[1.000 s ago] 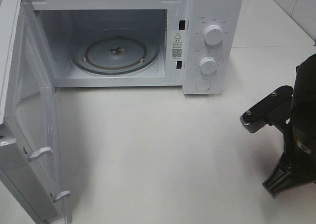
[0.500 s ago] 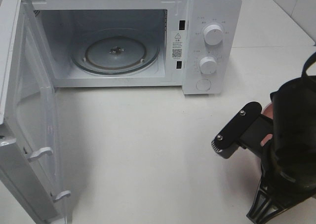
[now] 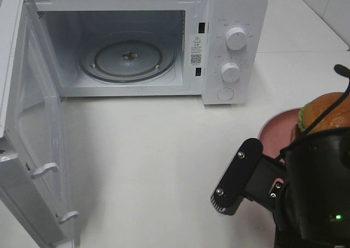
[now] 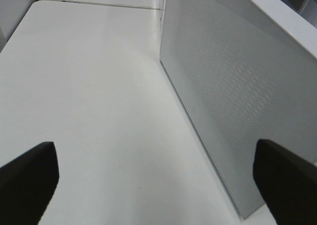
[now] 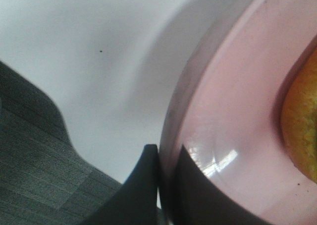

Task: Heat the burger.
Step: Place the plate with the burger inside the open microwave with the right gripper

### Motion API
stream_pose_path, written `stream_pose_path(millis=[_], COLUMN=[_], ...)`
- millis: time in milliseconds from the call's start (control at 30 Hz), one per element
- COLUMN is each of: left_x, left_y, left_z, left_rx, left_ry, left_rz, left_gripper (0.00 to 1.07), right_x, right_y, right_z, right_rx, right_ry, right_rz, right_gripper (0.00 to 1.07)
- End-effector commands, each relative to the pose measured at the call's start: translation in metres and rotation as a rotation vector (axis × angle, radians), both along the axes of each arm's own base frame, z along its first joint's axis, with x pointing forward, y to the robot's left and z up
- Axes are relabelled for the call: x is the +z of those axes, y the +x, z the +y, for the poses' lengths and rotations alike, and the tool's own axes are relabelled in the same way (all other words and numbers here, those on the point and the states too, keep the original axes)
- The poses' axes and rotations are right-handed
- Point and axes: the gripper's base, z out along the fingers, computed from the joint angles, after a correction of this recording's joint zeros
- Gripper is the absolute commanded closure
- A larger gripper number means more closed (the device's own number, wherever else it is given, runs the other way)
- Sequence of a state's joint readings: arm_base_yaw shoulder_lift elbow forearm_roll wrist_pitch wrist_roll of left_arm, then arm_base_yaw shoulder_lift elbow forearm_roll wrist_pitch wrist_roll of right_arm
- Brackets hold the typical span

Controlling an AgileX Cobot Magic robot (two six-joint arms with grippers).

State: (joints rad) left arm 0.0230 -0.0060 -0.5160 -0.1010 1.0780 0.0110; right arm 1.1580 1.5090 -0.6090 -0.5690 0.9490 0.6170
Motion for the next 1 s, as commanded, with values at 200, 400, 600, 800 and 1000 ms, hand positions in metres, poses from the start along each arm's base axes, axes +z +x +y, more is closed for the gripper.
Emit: stream_pose_path(millis=[200,400,600,800,1000], left_x=[0.001,0.001,0.001,0.001,0.001], left_y=[-0.003,-0.003,-0.003,-0.003,-0.003], left_z=[0.0,0.0,0.0,0.0,0.0], left_rx=[0.003,0.003,0.003,0.003,0.003], left_ry=[-0.003,-0.003,-0.003,-0.003,-0.003], left_rz=[-0.029,-0.029,-0.029,-0.029,-0.029], left_gripper=[0.04,0.04,0.04,0.04,0.04], right_x=[0.004,0.004,0.006,0.006,0.004], right_y=[-0.014,-0.014,-0.01,-0.008,-0.008], right_z=[0.007,0.009,0.01,0.013,0.018], right_rx=[0.192,0.286,0.364,0.429,0.553], right_ry=[-0.081,-0.112,-0.142,-0.139,-0.136], right_rz=[-0.01,0.011,-0.017,-0.021,0.01], right_gripper=[1.07,1.07,1.07,1.07,1.07])
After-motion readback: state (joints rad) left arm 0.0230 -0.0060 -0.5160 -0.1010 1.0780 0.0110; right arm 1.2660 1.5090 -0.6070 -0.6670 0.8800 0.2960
